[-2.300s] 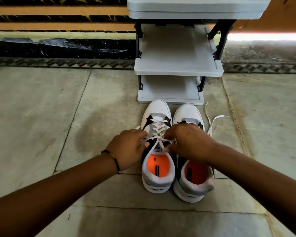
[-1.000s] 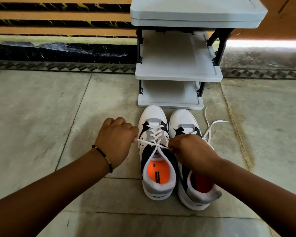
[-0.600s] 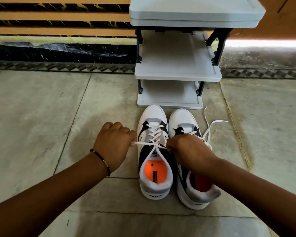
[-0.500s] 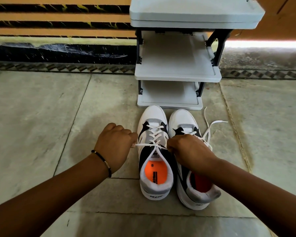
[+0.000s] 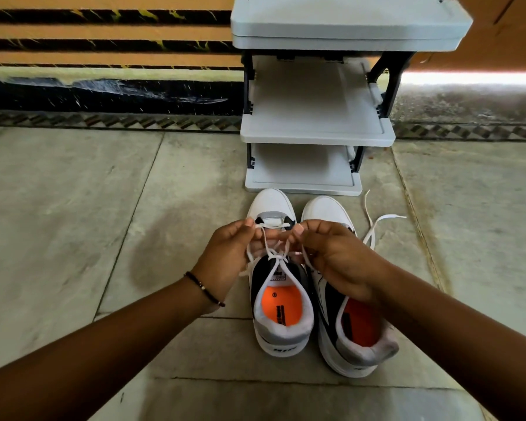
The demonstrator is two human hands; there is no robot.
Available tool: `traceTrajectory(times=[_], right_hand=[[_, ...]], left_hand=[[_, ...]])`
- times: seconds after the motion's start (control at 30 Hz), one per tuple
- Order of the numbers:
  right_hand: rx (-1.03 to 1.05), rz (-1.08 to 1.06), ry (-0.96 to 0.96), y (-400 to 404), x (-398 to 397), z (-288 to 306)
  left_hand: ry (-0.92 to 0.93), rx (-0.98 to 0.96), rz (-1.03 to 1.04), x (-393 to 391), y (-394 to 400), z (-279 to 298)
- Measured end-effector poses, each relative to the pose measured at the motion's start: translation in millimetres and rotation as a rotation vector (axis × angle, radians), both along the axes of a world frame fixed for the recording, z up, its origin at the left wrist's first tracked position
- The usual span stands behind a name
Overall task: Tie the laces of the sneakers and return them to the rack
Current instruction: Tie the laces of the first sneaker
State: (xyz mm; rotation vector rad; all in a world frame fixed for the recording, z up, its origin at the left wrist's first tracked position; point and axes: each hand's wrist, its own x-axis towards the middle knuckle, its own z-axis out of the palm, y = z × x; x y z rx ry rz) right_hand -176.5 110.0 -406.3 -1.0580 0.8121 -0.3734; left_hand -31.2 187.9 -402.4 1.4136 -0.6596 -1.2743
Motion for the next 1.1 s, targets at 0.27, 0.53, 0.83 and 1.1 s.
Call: traceTrajectory(times=[0.27, 0.53, 0.83, 1.1], right_hand=[[0.036, -0.033, 0.042, -1, 12, -6], [-0.005, -0.023, 0.080, -2, 11, -10], [0.024, -0.124, 0.019, -3, 14, -7], [-0.022, -0.243, 0.052, 0, 16, -5]], left_hand=[[0.020, -0.066, -0.022, -3, 0, -12], [-0.225, -0.166, -0.173, 0, 7, -20], [-0.230, -0.194, -0.091, -7, 7, -20], [-0.184, -0.159, -0.071, -10, 4, -20]])
